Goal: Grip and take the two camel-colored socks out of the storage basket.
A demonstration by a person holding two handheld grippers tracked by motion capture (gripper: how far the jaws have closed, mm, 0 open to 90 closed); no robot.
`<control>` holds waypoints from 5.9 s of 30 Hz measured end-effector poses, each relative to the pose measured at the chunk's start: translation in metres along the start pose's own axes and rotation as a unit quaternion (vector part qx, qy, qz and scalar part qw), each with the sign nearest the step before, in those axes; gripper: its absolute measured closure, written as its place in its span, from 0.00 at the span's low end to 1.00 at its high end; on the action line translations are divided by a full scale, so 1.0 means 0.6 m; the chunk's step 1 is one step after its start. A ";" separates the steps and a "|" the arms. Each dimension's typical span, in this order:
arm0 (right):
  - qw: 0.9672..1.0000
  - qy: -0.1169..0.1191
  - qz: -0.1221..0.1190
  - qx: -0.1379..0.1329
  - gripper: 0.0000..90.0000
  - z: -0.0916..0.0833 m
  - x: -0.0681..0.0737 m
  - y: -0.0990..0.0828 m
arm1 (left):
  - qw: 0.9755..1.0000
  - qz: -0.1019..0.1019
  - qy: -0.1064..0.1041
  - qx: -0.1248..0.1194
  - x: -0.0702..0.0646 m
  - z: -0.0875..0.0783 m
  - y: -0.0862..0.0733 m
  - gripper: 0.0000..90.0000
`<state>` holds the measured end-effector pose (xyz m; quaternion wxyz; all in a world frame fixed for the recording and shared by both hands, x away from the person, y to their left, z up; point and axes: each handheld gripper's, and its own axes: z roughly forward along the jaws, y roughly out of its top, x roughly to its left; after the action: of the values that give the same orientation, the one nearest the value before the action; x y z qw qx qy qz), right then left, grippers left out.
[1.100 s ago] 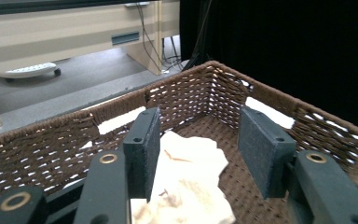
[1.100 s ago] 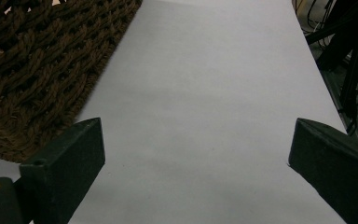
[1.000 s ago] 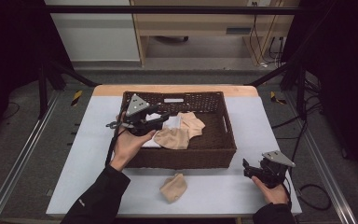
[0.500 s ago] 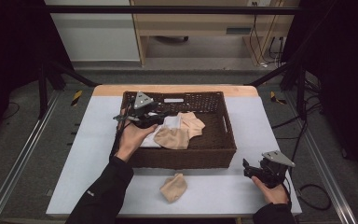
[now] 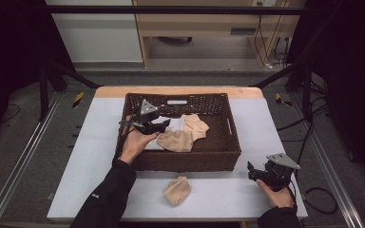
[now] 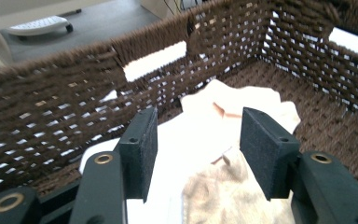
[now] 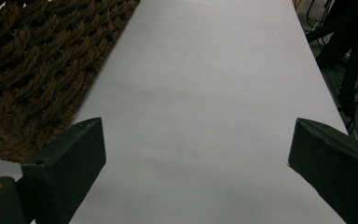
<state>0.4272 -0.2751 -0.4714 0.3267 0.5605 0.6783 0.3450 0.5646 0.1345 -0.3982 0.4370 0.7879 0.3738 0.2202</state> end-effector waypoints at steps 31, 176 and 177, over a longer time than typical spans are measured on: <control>1.000 -0.002 0.001 0.005 0.05 0.003 0.000 0.000 | 0.986 0.059 0.020 0.155 -0.004 0.058 -0.049 0.40; 1.000 0.000 0.002 0.007 0.05 -0.004 -0.003 -0.002 | 0.998 -0.040 -0.053 -0.015 -0.061 -0.197 -0.256 0.47; 1.000 0.000 0.002 0.007 0.05 -0.004 -0.002 -0.002 | 0.998 -0.040 -0.048 -0.016 -0.058 -0.200 -0.259 0.45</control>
<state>0.4248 -0.2770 -0.4709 0.3220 0.5643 0.6793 0.3414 0.4008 0.2229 -0.4688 0.4752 0.7752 0.3798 0.1705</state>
